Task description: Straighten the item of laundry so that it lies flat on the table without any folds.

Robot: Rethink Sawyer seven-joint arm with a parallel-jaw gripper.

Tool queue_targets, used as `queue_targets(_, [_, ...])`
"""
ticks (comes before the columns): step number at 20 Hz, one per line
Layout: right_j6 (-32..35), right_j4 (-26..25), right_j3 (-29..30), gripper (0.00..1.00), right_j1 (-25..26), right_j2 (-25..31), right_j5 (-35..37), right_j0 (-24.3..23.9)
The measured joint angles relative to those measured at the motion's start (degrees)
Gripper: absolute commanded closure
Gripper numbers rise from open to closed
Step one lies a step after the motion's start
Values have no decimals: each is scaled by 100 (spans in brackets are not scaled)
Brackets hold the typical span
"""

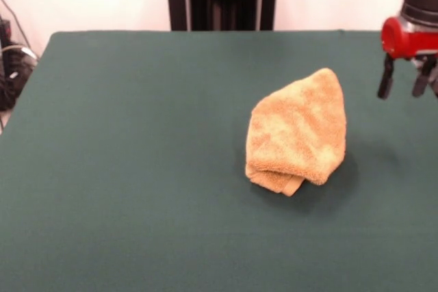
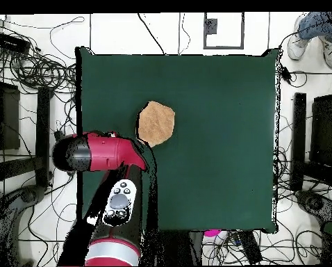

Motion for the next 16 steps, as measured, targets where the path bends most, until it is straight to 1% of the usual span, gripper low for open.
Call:
queue_targets(4, [0, 21, -200, 0, 226, 0, 0, 113])
queue_targets(11, [0, 26, -719, 0, 831, -115, 0, 317])
queue_targets(16, [0, 20, -879, 0, 1006, -325, 1, 465])
